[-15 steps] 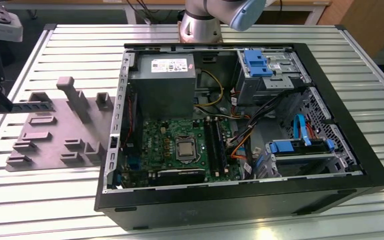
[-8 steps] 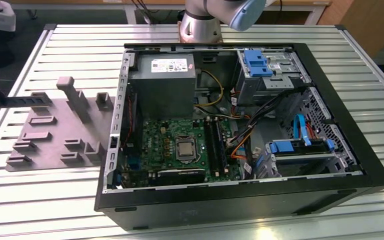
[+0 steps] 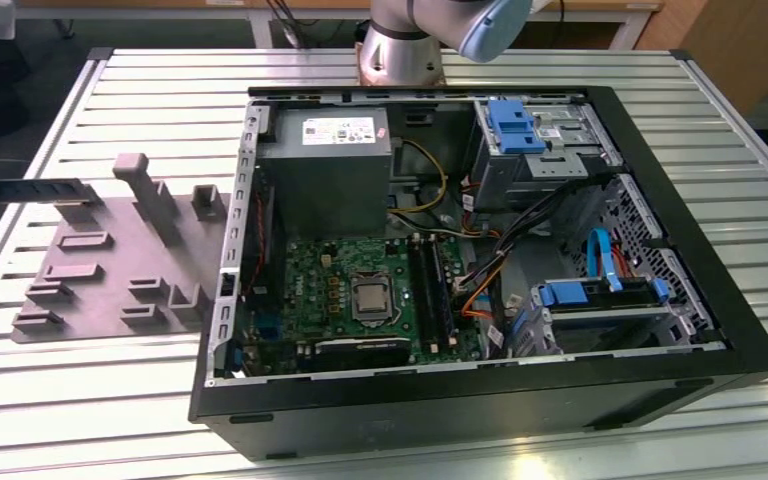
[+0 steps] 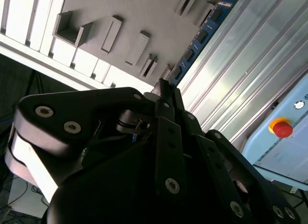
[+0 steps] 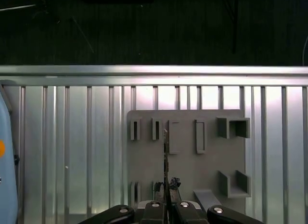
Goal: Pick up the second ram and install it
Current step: 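Pick up the second ram and move it above second insertion slot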
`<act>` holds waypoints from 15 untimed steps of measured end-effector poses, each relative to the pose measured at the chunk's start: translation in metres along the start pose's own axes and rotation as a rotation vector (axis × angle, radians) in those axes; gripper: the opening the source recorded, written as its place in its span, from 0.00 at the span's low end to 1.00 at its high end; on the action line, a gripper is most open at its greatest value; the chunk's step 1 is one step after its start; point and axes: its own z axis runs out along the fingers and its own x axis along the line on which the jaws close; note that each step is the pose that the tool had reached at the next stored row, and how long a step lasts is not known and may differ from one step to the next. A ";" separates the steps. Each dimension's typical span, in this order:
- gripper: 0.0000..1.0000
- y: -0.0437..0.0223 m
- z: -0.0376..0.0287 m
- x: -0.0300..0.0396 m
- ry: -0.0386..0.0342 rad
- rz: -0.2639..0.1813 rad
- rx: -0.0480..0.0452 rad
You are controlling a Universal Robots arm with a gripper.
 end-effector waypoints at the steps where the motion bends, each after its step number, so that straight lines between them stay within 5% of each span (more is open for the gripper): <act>1: 0.14 0.0000 -0.0021 -0.0001 0.0000 0.000 0.0000; 15: 0.14 0.0004 -0.0315 -0.0011 0.0001 0.000 -0.0001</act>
